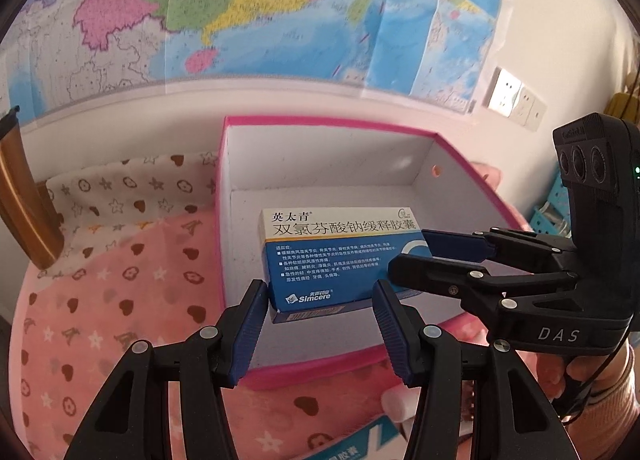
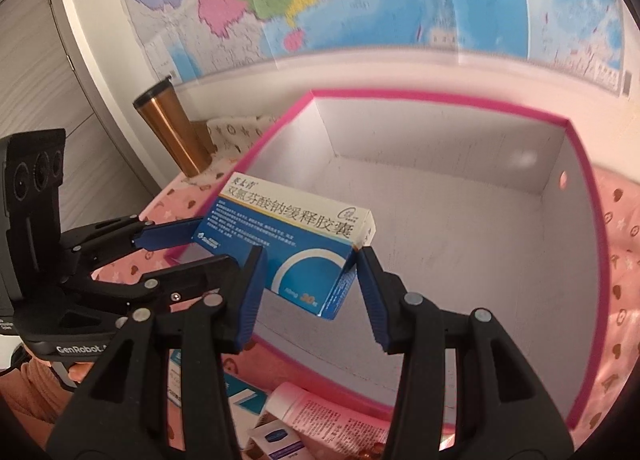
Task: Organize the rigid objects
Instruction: 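Carry the medicine box over the magenta box and open the right tool, then grasp the red-handled corkscrew with the right tool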
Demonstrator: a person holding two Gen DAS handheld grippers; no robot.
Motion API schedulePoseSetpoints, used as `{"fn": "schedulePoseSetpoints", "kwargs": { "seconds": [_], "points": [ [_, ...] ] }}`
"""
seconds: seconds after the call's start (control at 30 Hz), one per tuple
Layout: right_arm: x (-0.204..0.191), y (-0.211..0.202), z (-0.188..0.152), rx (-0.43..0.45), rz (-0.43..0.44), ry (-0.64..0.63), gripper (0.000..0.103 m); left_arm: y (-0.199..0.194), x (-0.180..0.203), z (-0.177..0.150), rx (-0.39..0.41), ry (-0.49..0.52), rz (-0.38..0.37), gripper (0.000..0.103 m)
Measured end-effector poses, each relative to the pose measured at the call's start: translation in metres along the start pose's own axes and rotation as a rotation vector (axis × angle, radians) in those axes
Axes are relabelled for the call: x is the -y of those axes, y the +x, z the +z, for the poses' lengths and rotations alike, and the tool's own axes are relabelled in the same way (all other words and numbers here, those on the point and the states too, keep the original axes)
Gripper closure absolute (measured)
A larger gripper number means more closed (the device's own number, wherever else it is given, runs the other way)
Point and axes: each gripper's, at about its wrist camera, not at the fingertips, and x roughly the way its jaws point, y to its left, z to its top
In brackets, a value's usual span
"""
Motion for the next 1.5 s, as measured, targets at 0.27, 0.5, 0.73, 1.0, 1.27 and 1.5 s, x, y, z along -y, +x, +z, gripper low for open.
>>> {"fn": "schedulePoseSetpoints", "kwargs": {
  "seconds": [0.27,0.5,0.73,1.0,1.27,1.5],
  "points": [
    [0.009,0.021,0.003,-0.07,0.023,0.042,0.055,0.008,0.005,0.004,-0.008,0.005,0.059,0.049],
    [0.008,-0.011,-0.002,0.016,0.027,0.042,0.055,-0.018,0.012,-0.007,0.08,0.032,0.043,0.046],
    [0.005,-0.086,-0.038,0.118,0.013,0.006,0.054,-0.041,0.043,-0.034,0.115,0.127,-0.07,0.039],
    [0.013,-0.112,-0.109,0.03,-0.059,0.056,0.054,-0.039,0.074,-0.066,0.059,0.178,-0.164,0.039],
    [0.01,-0.111,-0.162,-0.082,-0.071,0.109,0.054,-0.035,0.089,-0.089,0.014,0.186,-0.199,0.039],
    [-0.002,-0.102,-0.176,-0.134,-0.082,0.096,0.056,-0.034,0.092,-0.098,-0.005,0.176,-0.214,0.039]
  ]
}}
